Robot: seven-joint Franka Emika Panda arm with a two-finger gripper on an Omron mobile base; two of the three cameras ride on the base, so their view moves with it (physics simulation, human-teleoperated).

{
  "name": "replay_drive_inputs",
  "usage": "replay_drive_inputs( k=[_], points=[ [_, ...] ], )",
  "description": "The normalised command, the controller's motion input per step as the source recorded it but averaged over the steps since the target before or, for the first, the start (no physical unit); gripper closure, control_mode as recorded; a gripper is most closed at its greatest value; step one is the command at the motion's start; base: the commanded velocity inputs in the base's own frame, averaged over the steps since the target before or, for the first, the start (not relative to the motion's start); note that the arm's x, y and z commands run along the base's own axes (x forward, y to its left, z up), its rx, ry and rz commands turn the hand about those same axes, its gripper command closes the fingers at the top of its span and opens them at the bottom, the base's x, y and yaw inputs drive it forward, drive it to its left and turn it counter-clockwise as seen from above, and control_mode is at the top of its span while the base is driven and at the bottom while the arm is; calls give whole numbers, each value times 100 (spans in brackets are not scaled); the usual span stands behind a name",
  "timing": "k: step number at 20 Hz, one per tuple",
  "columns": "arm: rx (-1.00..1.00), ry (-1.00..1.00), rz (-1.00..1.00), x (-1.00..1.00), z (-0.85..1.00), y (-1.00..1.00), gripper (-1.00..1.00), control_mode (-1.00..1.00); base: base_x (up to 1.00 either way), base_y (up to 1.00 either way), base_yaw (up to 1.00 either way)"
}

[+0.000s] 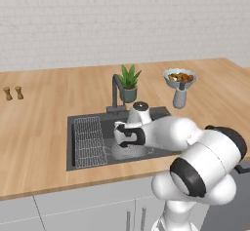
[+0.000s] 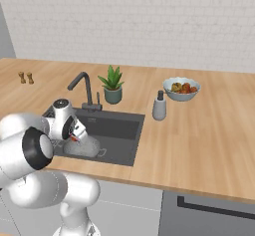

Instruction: Put the colander in the sink, put the apple in the colander, and turn on the sink faucet and pour water over the colander.

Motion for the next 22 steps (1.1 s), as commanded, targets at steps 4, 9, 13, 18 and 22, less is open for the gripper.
replay_drive_inputs(
  k=[4,9,13,18,22],
  points=[
    [-17,23,-1,0,-20,0,100,-100,0,0,0],
    [-7,11,0,0,-33,-10,100,-100,0,0,0],
    [0,10,0,0,-47,-14,100,-100,0,0,0],
    [0,1,0,0,-56,-15,100,-100,0,0,0],
    [0,0,0,0,-36,-1,100,-100,0,0,0]
  ],
)
